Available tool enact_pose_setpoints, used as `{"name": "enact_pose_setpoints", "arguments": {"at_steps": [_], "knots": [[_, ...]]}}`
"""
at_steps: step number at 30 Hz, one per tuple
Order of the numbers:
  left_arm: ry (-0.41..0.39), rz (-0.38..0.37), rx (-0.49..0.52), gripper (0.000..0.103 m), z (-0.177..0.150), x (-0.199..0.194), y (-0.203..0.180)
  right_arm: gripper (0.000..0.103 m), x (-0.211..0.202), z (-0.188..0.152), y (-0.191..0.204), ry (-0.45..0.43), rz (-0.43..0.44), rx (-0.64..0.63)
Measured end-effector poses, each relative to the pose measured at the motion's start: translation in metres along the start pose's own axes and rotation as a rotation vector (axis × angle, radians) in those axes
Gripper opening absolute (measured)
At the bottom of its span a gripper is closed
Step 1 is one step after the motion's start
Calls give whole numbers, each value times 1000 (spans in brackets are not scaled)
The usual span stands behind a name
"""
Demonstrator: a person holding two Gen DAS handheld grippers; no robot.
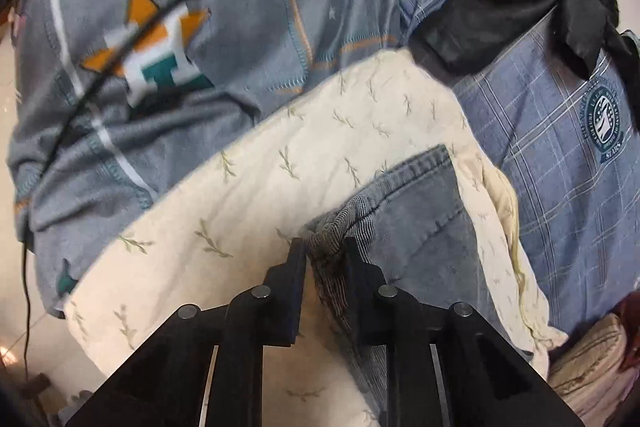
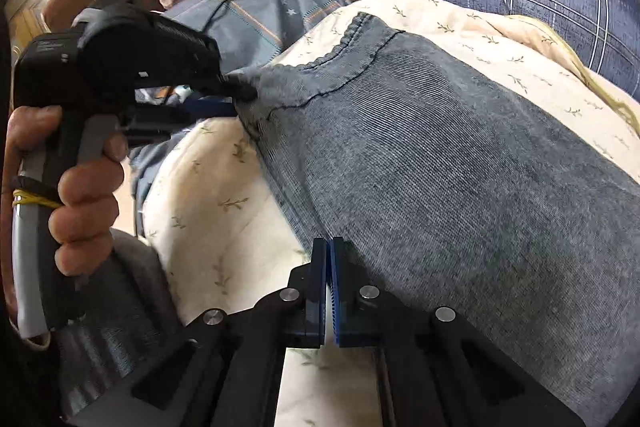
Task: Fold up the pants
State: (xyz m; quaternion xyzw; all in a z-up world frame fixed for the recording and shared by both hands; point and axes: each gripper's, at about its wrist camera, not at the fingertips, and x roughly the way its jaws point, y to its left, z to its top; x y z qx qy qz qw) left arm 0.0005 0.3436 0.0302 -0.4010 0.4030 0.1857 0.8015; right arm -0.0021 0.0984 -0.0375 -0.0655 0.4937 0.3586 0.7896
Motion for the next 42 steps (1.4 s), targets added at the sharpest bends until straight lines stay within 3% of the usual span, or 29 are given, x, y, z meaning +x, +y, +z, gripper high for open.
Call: {"name": "enact_pose_setpoints", "arguments": {"at_steps": [1,3,4,5,6,10,16,21,24,25,26,27,28,30,35,38,40,42], "knots": [[27,25,-10,18,0,8,3,5,-2,1,-4,6,23,17],[96,49,-69,22,0,23,13,33,-6,7,-12,18,72,56],[93,30,-92,24,2,22,17,43,-11,13,-15,1,86,67],[87,18,-105,30,2,19,19,61,-19,21,-19,-29,87,76],[81,21,-112,34,3,17,21,67,-26,32,-23,-60,81,83],[78,43,-95,37,0,13,16,68,-26,86,-44,-57,97,121],[106,50,-69,46,1,20,10,69,44,166,-70,120,107,169],[105,22,-108,45,5,24,17,69,101,189,-85,215,12,174],[105,43,-58,40,6,28,10,70,127,191,-88,258,15,161],[106,43,-47,36,5,28,8,68,127,192,-83,242,25,134],[113,21,-41,21,5,28,7,47,129,192,-78,256,72,120],[109,14,-43,19,5,27,8,33,131,192,-74,274,86,114],[100,8,-44,18,5,25,8,31,131,191,-70,282,63,100],[79,-8,-25,16,5,19,6,17,126,193,-62,278,30,68],[-60,-100,-35,16,12,-9,5,9,100,218,-50,167,31,79],[-146,-39,-8,17,15,-15,3,9,101,235,-41,114,53,93],[-103,49,-6,19,14,-1,5,11,116,236,-37,143,43,97],[-28,135,-23,22,13,16,10,28,139,222,-38,203,9,111]]}}
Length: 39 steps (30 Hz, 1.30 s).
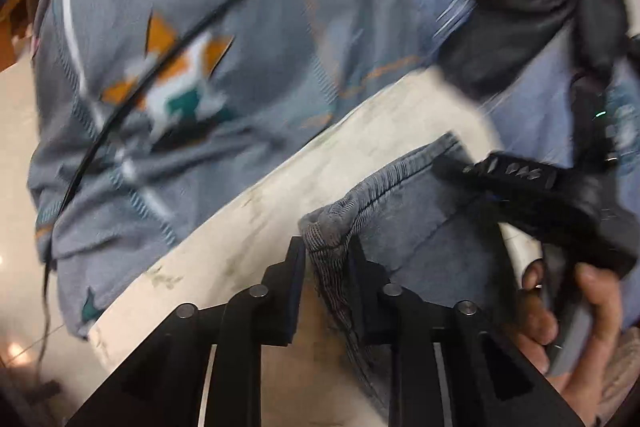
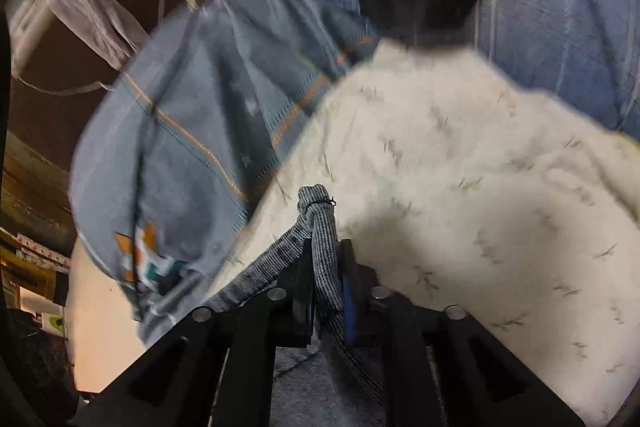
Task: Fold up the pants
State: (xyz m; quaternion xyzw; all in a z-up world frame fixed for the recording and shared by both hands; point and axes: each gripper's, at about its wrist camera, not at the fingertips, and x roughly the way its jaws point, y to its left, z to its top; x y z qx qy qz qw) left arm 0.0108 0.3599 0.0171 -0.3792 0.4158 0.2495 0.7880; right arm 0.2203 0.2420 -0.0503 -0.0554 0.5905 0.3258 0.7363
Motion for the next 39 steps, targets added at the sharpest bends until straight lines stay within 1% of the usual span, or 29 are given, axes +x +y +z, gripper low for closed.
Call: {"name": "enact_pose_setpoints", "arguments": {"at_steps": [1,2,3,4,5,6,7,8,10,11,12,13,15,16,18,19,20,21,22,23,25,26,27,30,33,34,35,36,39], "knots": [[23,25,-9,23,0,4,2,29,6,-6,-4,22,-15,23],[16,14,-23,26,2,3,5,29,0,-8,-10,14,-5,41],[-20,16,-33,28,2,-3,6,31,-17,-13,-15,-37,27,83],[-62,38,-29,31,1,-9,5,37,-29,-16,-17,-71,36,108],[-98,64,-12,36,0,-15,1,57,-49,-22,-20,-131,40,149],[-129,80,5,39,-2,-21,-3,75,-74,-33,-22,-201,40,183],[-161,85,20,40,-6,-27,-6,76,-99,-46,-21,-254,26,188],[-193,87,40,41,-9,-33,-11,76,-111,-56,-20,-277,18,182],[-264,105,120,43,-23,-47,-29,76,-152,-98,-22,-356,-6,185],[-290,113,162,45,-30,-53,-36,76,-164,-112,-25,-375,-6,194],[-320,120,216,47,-38,-59,-45,76,-183,-141,-30,-407,4,215],[-349,126,270,49,-48,-64,-55,76,-191,-155,-35,-423,10,227],[-402,133,383,58,-69,-73,-76,76,-217,-208,-50,-457,0,270],[-420,135,441,60,-82,-77,-86,76,-224,-219,-57,-465,-9,280],[-451,133,526,64,-108,-84,-97,76,-242,-267,-78,-485,-59,340],[-456,119,570,64,-121,-85,-103,77,-251,-287,-89,-496,-71,372],[-451,93,614,64,-136,-89,-108,78,-257,-299,-97,-507,-72,395],[-438,52,647,64,-150,-92,-112,78,-267,-320,-112,-527,-71,430],[-422,-11,678,64,-167,-95,-116,78,-276,-335,-125,-540,-83,454],[-411,-59,697,64,-180,-100,-119,78,-282,-344,-135,-550,-100,474],[-377,-166,757,64,-208,-106,-127,78,-299,-366,-162,-582,-167,553],[-355,-211,795,64,-224,-109,-134,78,-309,-377,-175,-609,-173,591],[-340,-245,835,64,-239,-114,-141,78,-323,-390,-193,-647,-163,633],[-307,-344,960,65,-282,-127,-163,78,-351,-416,-226,-706,-164,718],[-231,-445,1074,65,-327,-133,-193,78,-372,-437,-249,-753,-164,767],[-215,-466,1114,65,-339,-134,-202,78,-378,-445,-257,-765,-169,785],[-201,-495,1182,65,-362,-137,-214,78,-383,-455,-264,-779,-174,810],[-199,-511,1232,65,-376,-138,-221,78,-385,-462,-269,-786,-175,833],[-171,-575,1395,65,-424,-140,-244,78,-386,-479,-288,-789,-155,928]]}}
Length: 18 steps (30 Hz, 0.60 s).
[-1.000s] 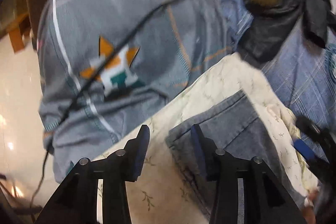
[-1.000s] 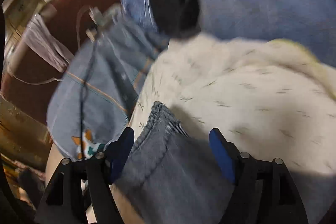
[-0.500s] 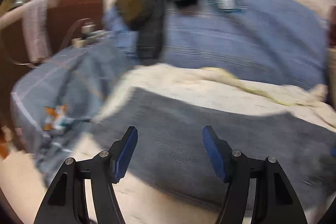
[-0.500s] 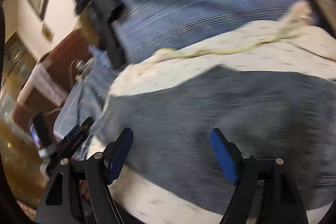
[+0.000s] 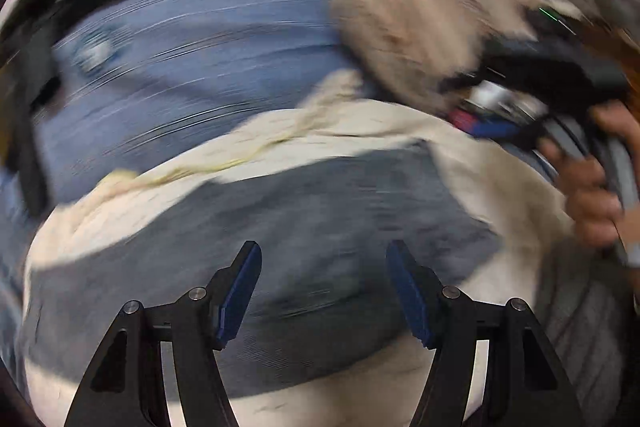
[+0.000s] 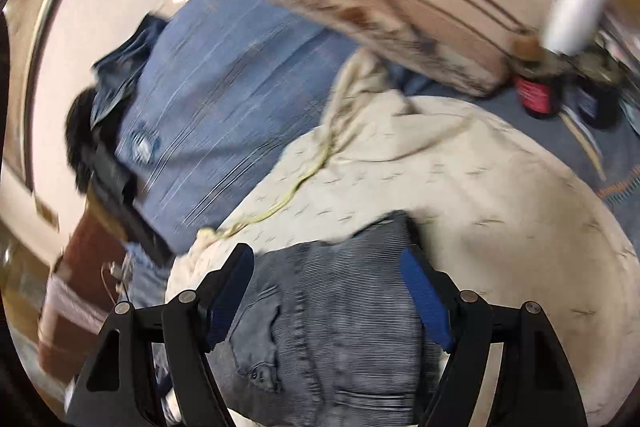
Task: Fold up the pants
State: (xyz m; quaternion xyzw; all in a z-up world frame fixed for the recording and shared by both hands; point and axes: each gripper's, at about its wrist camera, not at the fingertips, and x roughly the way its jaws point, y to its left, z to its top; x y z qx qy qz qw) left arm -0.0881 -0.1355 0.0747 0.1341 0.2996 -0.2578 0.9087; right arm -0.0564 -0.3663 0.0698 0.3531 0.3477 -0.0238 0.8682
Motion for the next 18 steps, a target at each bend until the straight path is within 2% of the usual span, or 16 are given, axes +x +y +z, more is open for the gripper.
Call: {"name": "enact_pose_setpoints", "arguments": {"at_steps": [3,5,8,10,11,13,15,16,18], "knots": [[40,-82,117,65,2,20,-38,78,-4,7,-17,2,10,45],[79,-117,168,64,3,35,-53,78,-9,11,-26,4,17,52],[122,-209,231,63,4,44,-69,78,-13,12,-39,13,16,66],[120,-224,287,64,0,46,-80,78,-10,12,-47,39,35,99],[129,-207,313,65,-3,49,-83,78,-10,12,-52,49,44,112],[148,-155,373,57,-11,64,-87,78,-4,11,-58,84,71,150],[129,-108,395,14,-12,72,-86,78,4,9,-61,121,81,162],[130,-120,385,11,-10,72,-86,78,8,7,-62,140,82,167],[105,-170,292,7,-2,64,-77,78,13,6,-62,162,81,172]]}}
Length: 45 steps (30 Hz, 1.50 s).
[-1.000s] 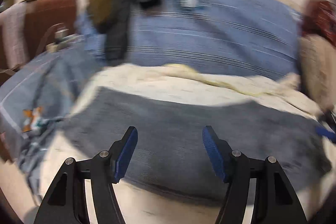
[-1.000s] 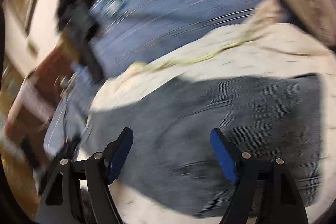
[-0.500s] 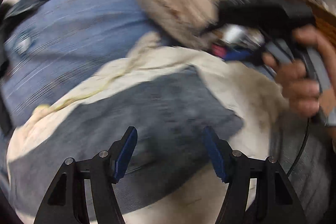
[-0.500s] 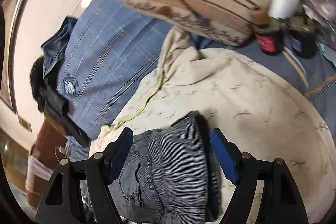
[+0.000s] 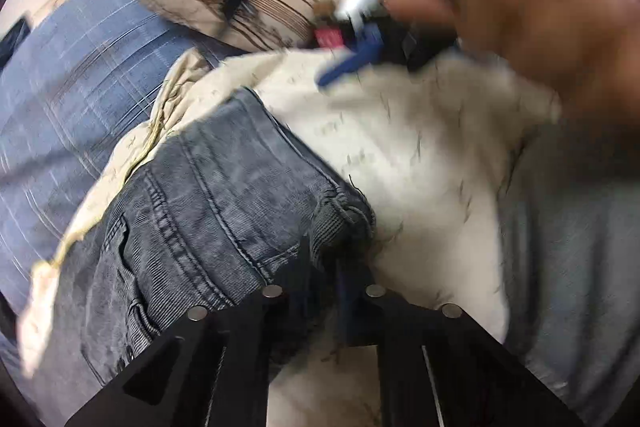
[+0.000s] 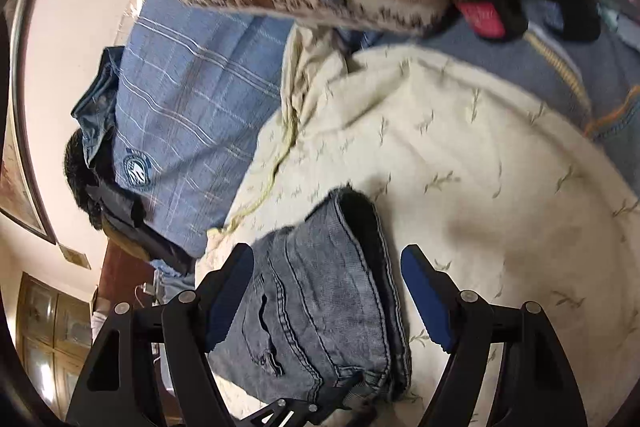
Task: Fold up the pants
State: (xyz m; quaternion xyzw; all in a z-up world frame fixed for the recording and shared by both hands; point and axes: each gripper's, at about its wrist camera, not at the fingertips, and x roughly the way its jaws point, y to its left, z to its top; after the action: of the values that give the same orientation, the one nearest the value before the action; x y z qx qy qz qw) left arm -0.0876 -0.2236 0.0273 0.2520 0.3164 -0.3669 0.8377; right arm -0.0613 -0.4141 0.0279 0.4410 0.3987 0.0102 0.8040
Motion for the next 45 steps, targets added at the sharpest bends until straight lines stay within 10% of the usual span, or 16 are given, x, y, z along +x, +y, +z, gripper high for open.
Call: {"name": "enact_pose_setpoints", "arguments": {"at_steps": [11,13,15,17,31,40,45], "knots": [[-79,-191,-375,6,-7,-36,64,78,43,-10,-11,131,17,89],[-81,-197,-398,6,-13,-37,69,65,51,-11,-11,149,21,86],[-87,-202,-418,6,-16,-38,72,23,58,-14,-8,176,-7,57],[-93,-198,-435,5,-18,-42,76,8,59,-17,-4,173,-21,27],[-317,-341,-864,6,-73,-116,162,6,32,-44,144,3,133,-376],[-389,-300,-1210,7,-197,-157,272,6,152,-101,281,200,67,-648],[-251,-217,-1369,14,-256,-137,307,19,240,-142,286,319,-18,-665]]}}
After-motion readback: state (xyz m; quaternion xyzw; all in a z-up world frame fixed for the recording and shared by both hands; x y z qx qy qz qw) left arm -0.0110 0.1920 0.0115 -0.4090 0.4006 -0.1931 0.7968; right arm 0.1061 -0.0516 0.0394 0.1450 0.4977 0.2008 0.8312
